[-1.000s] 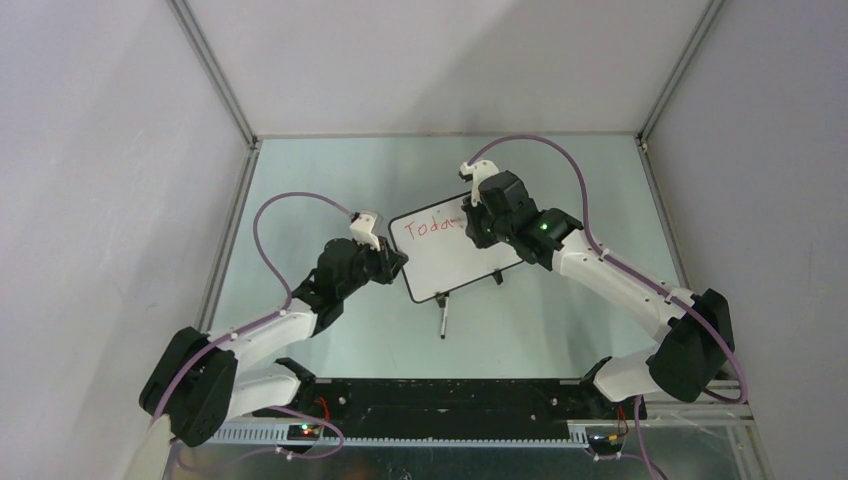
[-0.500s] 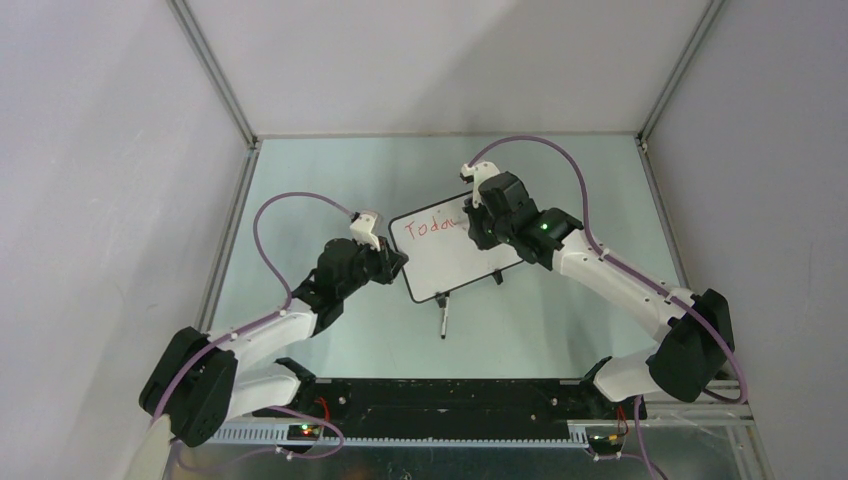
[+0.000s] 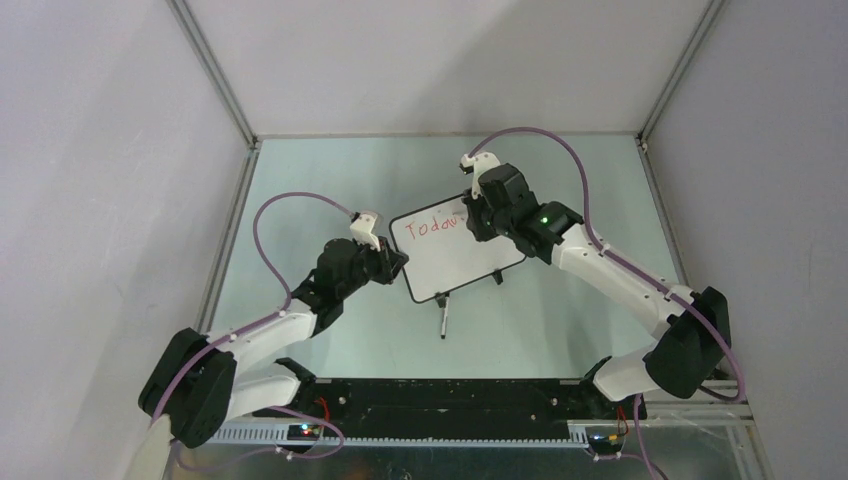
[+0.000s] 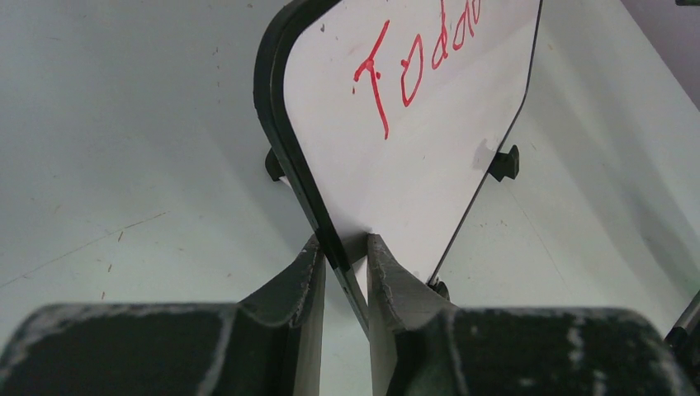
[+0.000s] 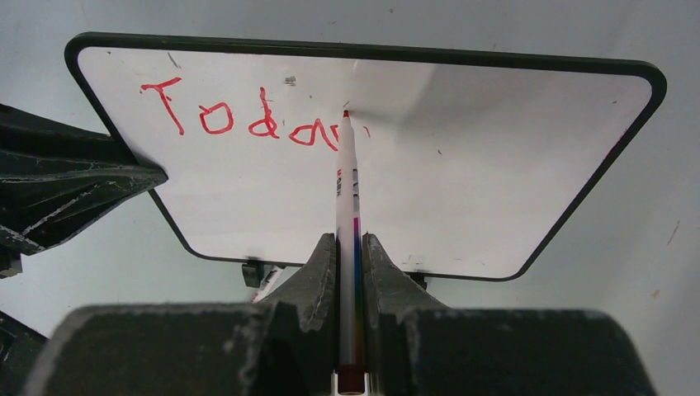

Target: Write a sentence on the whiteboard

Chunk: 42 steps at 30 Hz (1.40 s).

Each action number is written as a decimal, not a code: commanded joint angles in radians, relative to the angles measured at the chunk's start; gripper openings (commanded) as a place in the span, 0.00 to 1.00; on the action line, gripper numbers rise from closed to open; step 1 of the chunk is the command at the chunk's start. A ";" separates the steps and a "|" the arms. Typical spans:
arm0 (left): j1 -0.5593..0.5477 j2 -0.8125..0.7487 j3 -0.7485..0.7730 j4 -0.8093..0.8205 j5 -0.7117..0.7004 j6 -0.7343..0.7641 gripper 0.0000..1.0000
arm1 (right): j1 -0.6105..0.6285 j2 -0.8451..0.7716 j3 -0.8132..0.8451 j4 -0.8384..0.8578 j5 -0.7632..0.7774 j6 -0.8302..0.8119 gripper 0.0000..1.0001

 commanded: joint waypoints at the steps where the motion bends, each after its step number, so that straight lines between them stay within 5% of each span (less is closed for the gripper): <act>1: 0.001 -0.025 0.013 0.023 -0.006 0.038 0.17 | -0.005 0.014 0.046 0.009 0.016 -0.005 0.00; 42: 0.001 -0.031 0.012 0.019 -0.012 0.038 0.18 | 0.030 -0.024 -0.047 -0.029 0.011 0.011 0.00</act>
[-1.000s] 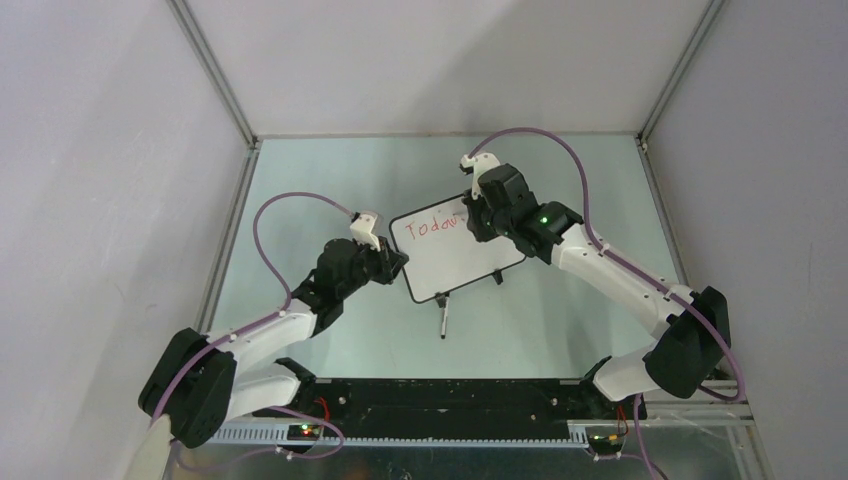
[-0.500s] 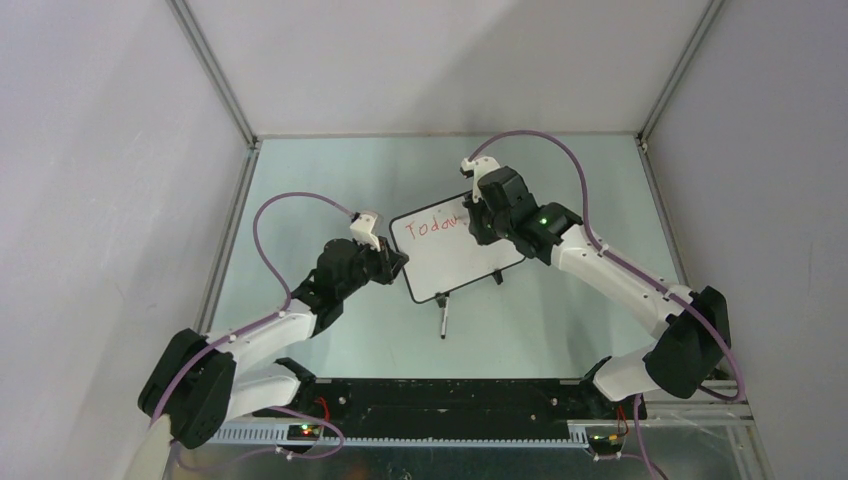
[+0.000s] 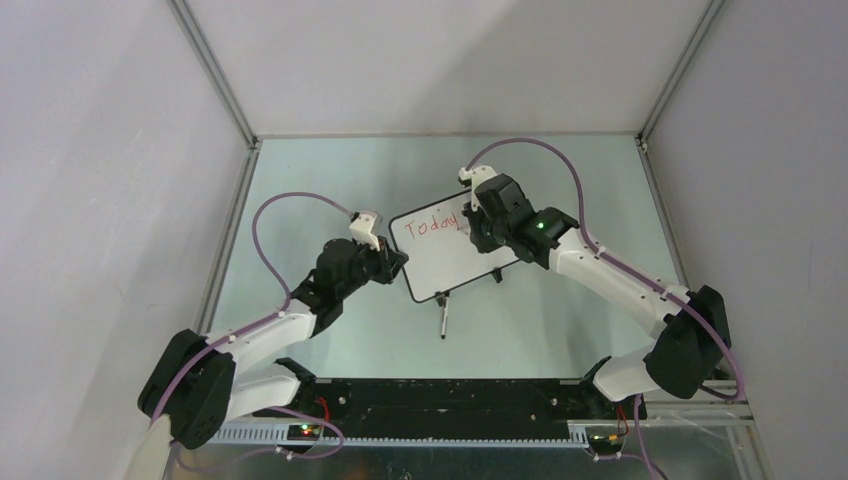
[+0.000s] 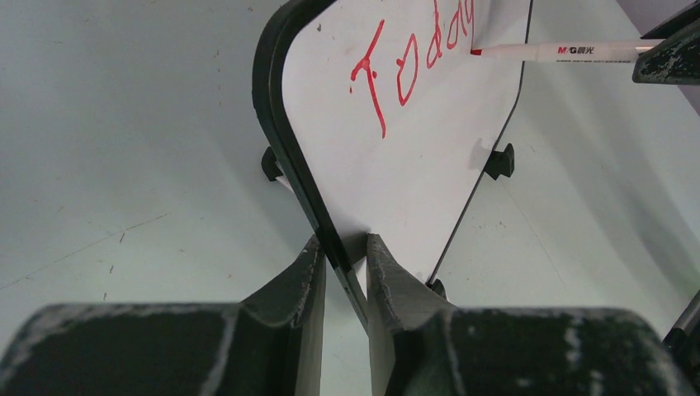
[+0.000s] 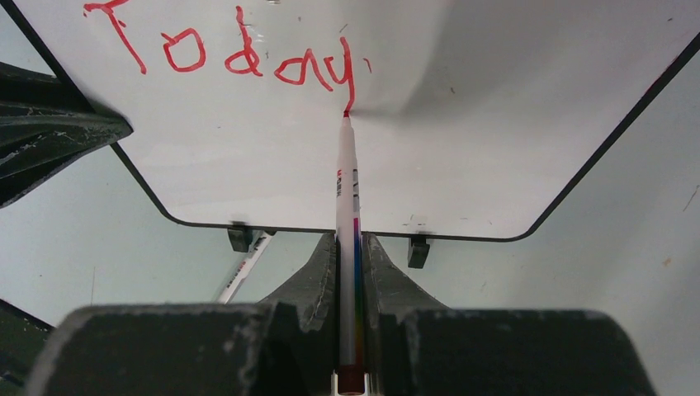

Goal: Write a sentence on the whiteboard
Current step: Write a sentence on the whiteboard, then adjust the whiteboard at the center of the board.

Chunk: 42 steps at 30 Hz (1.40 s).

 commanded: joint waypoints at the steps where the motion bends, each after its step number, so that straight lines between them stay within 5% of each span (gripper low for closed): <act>1: 0.001 -0.024 0.012 0.020 -0.011 0.038 0.18 | 0.015 -0.026 -0.003 0.023 0.003 0.005 0.00; 16: 0.002 -0.028 0.011 0.013 -0.023 0.035 0.18 | 0.025 -0.021 0.031 0.047 -0.024 0.002 0.00; 25: 0.026 -0.035 -0.004 0.028 -0.012 0.014 0.25 | 0.001 -0.175 -0.024 0.070 -0.052 0.014 0.00; 34: 0.093 -0.077 -0.050 0.077 0.080 -0.015 0.51 | -0.030 -0.305 -0.146 0.162 -0.070 0.041 0.00; 42: 0.153 -0.173 -0.101 0.140 0.221 -0.066 0.64 | -0.038 -0.401 -0.205 0.217 -0.111 0.056 0.00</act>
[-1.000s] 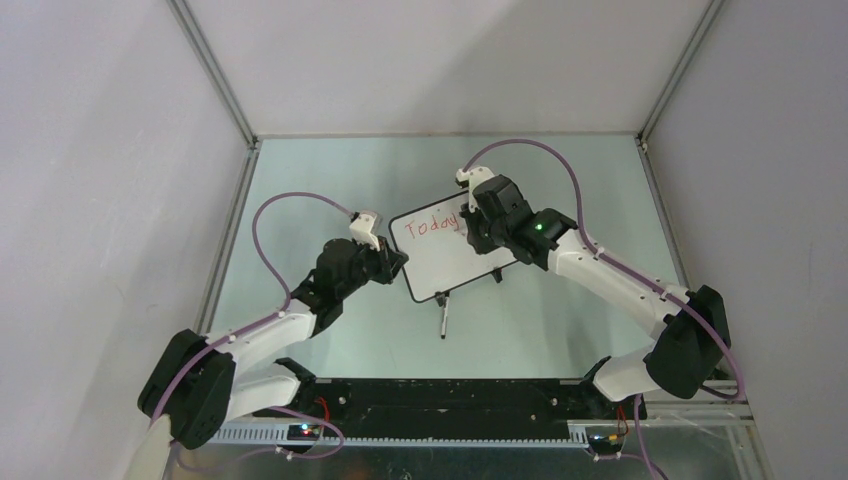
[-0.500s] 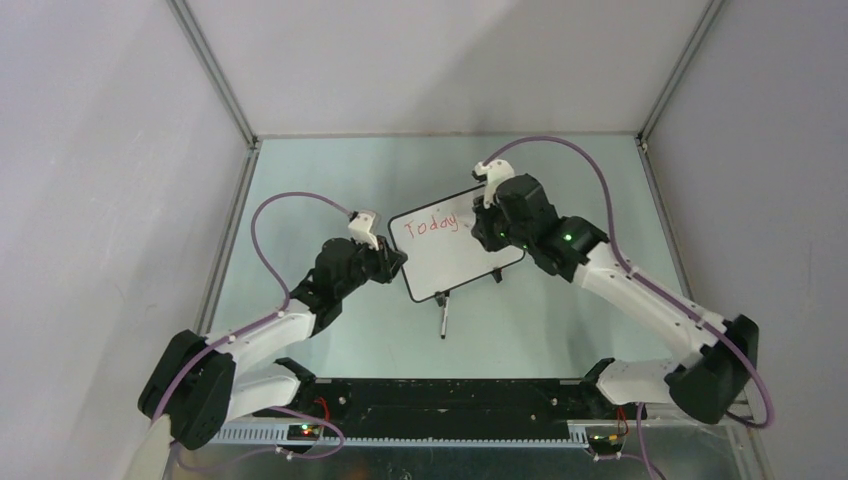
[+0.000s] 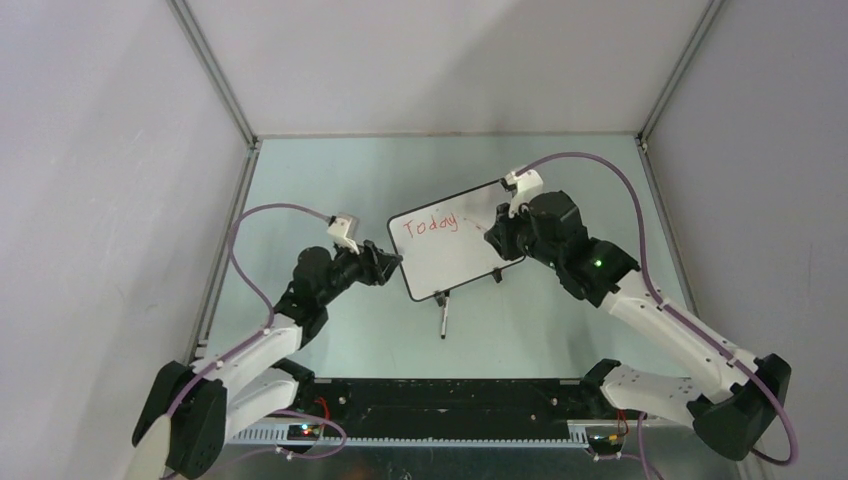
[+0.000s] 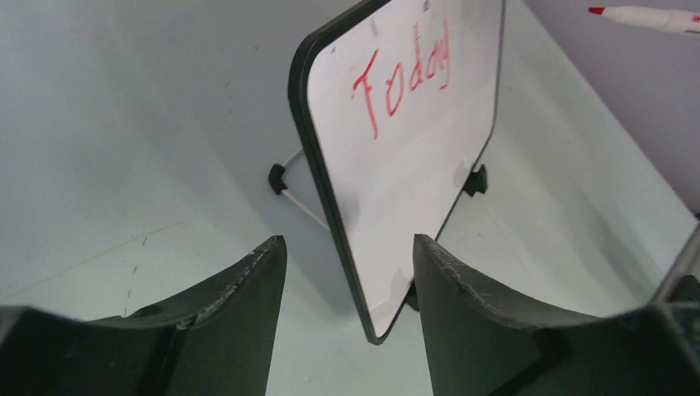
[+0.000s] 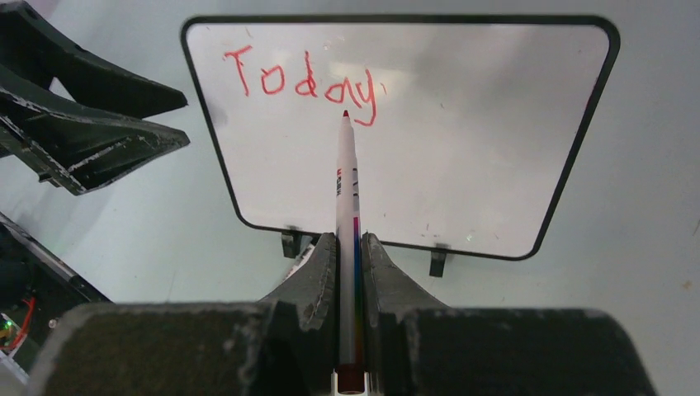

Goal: Write a sentence on the whiteboard
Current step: Adjust the whiteboard at the center of the board.

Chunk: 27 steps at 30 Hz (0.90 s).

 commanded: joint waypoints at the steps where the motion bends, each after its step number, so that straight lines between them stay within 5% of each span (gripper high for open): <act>1: 0.041 -0.032 0.001 0.083 0.127 -0.053 0.66 | -0.004 -0.077 -0.025 0.088 -0.033 0.018 0.00; 6: 0.082 0.004 0.042 0.103 0.204 -0.146 0.99 | -0.005 -0.128 -0.085 0.142 -0.055 0.028 0.00; 13: 0.126 0.019 0.046 0.168 0.208 -0.176 0.99 | -0.005 -0.137 -0.099 0.158 -0.090 0.038 0.00; 27: 0.219 0.222 0.103 0.396 0.359 -0.274 0.83 | -0.006 -0.144 -0.124 0.181 -0.117 0.050 0.00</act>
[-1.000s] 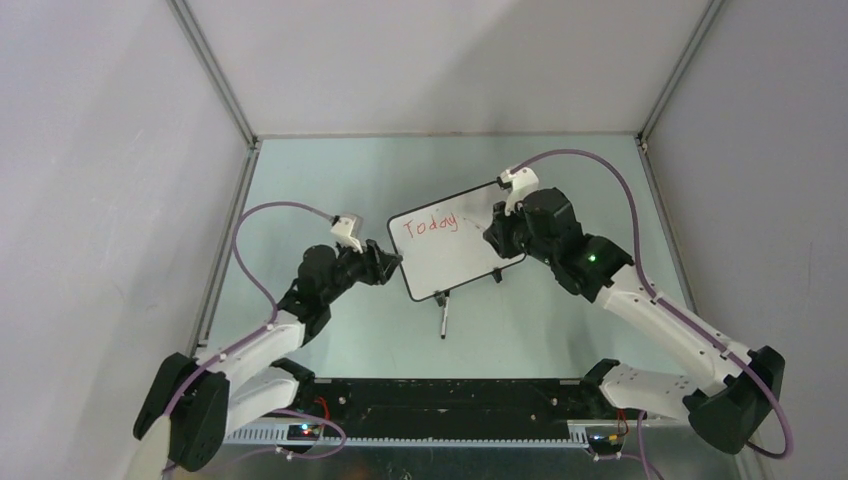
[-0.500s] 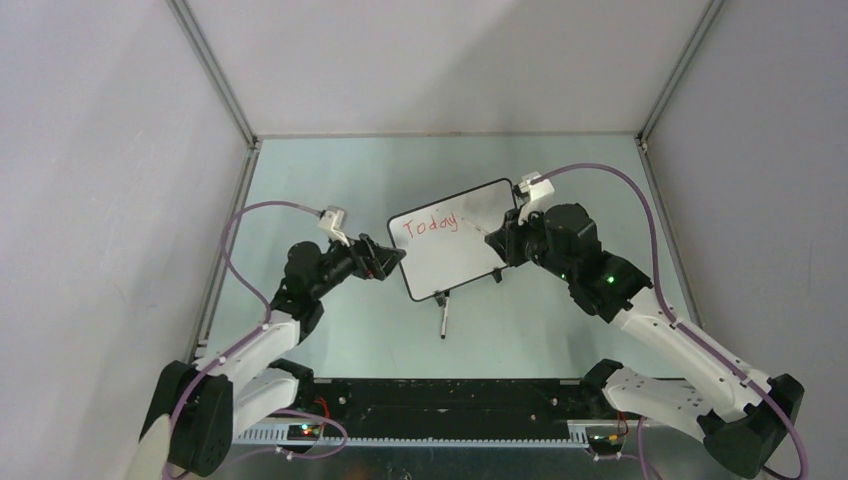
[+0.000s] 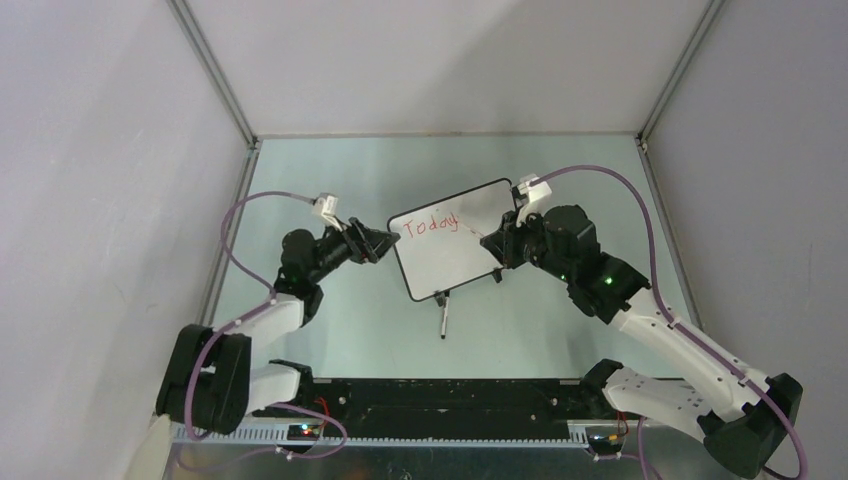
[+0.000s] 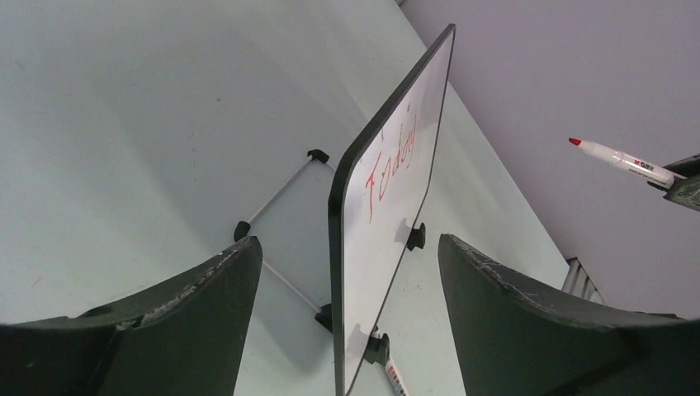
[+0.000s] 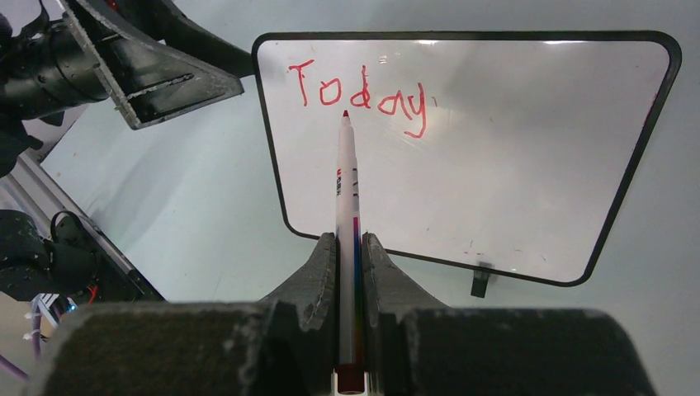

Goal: Write a sentence on the whiteboard
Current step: Adjust the whiteboard at the center of the board.

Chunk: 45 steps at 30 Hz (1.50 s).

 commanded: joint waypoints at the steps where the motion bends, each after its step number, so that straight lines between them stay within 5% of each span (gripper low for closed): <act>1: 0.011 0.056 0.070 0.123 0.072 -0.033 0.82 | -0.003 -0.020 -0.005 0.050 -0.011 0.004 0.00; 13: 0.011 0.195 0.190 0.110 0.205 0.105 0.65 | 0.004 -0.001 -0.023 0.064 -0.022 0.007 0.00; 26: 0.011 0.198 0.174 0.081 0.192 0.145 0.53 | 0.006 0.008 -0.024 0.061 0.003 0.006 0.00; 35: 0.011 0.198 0.181 0.024 0.148 0.179 0.22 | 0.005 0.004 -0.040 0.077 0.013 0.008 0.00; 38: 0.010 0.201 0.188 0.012 0.146 0.188 0.02 | 0.005 0.001 -0.048 0.081 0.030 0.008 0.00; 45: 0.010 0.234 0.227 -0.002 0.192 0.209 0.00 | -0.002 -0.001 -0.051 0.092 0.038 -0.001 0.00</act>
